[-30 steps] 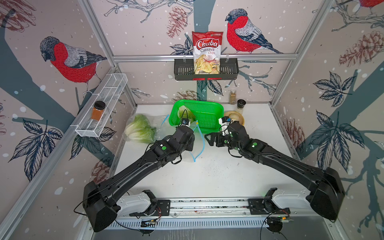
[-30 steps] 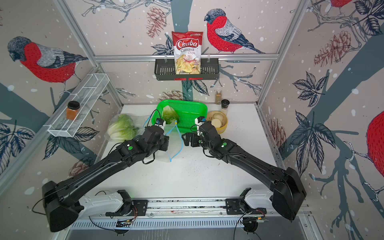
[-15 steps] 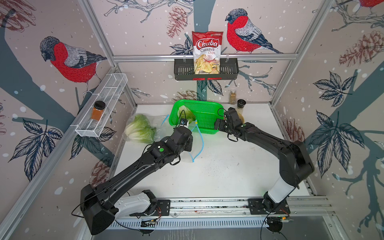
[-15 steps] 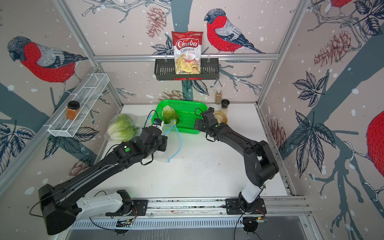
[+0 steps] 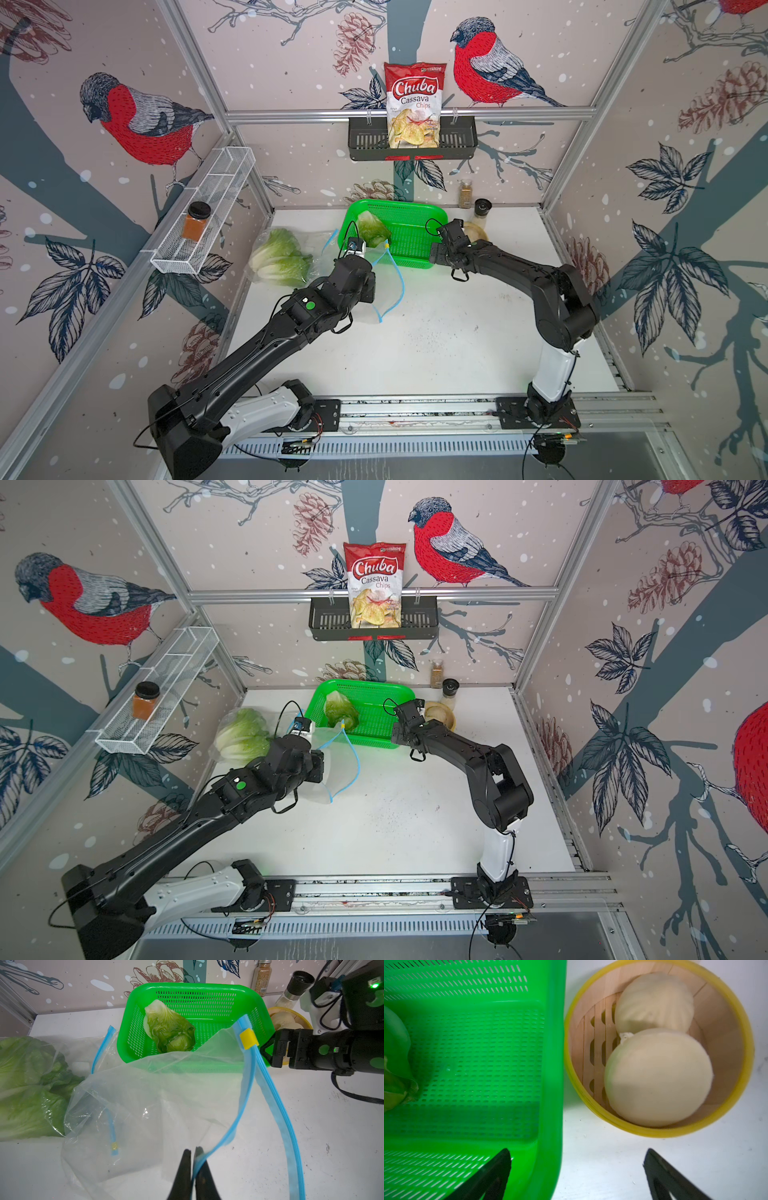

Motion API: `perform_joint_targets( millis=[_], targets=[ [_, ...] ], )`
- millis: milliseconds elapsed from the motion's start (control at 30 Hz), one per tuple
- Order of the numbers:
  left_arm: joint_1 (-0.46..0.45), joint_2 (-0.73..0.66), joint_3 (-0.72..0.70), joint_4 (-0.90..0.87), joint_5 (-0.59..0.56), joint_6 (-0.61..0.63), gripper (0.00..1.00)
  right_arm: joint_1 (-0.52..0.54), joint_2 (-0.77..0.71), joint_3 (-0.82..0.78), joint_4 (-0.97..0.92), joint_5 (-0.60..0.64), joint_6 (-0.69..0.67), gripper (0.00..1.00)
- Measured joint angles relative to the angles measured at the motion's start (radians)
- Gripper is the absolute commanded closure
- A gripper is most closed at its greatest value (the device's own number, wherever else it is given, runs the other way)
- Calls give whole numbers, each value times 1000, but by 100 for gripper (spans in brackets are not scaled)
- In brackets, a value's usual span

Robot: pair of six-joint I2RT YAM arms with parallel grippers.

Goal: Put the chinese cabbages into a zipper bag and zip it
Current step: Move the basket to the center of the board, then pick up the Chinese cabbage from the basket.

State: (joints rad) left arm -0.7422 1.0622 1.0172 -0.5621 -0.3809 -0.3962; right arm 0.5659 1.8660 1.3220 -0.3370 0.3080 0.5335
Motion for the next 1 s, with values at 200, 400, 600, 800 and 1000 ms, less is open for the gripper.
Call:
perform_joint_targets(
  millis=[200,400,600,800,1000],
  targets=[
    [14,-18,-12,0,0,0,92,-36,-78,-85,-1,21,-11,0],
    [27,-26,-15,0,-1,1,92,-21,-158,-101,-40,27,-11,0],
    [33,-31,-15,4,-9,0,92,48,-208,-63,39,-95,0,0],
    [36,-41,-15,5,-25,-2,92,85,-103,44,135,-269,76,0],
    [46,-67,-15,5,-69,-18,92,121,59,159,225,-418,130,0]
  ],
)
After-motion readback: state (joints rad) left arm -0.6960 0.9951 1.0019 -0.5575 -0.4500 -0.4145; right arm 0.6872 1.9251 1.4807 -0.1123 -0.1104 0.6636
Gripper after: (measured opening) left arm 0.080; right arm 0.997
